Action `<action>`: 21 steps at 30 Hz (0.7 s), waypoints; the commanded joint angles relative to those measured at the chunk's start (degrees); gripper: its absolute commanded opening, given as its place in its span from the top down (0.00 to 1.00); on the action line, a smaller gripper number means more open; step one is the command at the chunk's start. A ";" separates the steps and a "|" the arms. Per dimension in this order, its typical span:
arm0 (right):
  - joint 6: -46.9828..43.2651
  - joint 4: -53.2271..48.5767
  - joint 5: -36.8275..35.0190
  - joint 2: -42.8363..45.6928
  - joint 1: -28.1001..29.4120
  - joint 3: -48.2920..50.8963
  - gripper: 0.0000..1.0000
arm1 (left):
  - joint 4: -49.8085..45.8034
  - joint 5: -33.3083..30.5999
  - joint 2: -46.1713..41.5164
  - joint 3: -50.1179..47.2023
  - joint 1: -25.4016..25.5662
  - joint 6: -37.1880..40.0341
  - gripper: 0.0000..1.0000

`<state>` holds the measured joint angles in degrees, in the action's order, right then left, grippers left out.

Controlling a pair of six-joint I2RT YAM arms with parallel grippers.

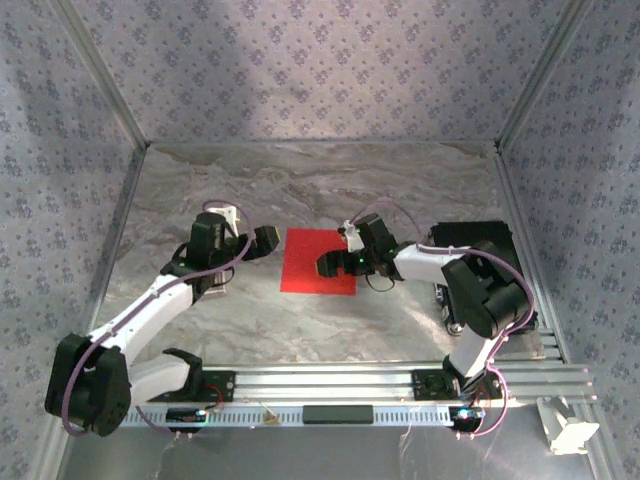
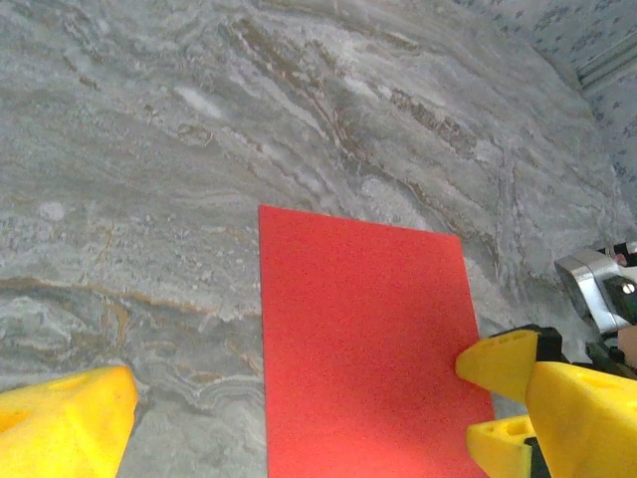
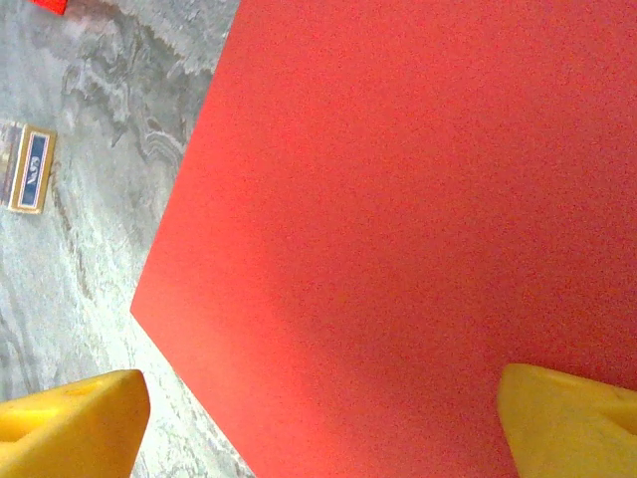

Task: Fold a paper plane with a square sheet of paper (pick it up from the middle)
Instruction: Move the square sheet of paper to the center of the table.

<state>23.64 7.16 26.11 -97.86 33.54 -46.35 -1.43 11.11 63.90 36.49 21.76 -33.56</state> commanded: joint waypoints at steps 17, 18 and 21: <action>7.79 -11.10 -5.15 8.76 4.83 -0.01 0.13 | -8.65 1.88 0.73 7.83 -0.31 5.00 0.01; 6.64 -13.46 -10.92 10.63 6.57 -1.44 0.13 | -9.24 2.35 0.95 8.37 -0.31 6.43 0.03; 4.18 -18.63 -26.65 13.54 11.85 -4.99 0.10 | -8.57 4.50 1.40 8.75 -0.40 8.26 0.04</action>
<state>28.75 -5.04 16.12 -87.74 41.43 -47.27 -9.37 12.78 64.99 43.00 21.74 -29.47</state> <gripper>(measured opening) 0.893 0.961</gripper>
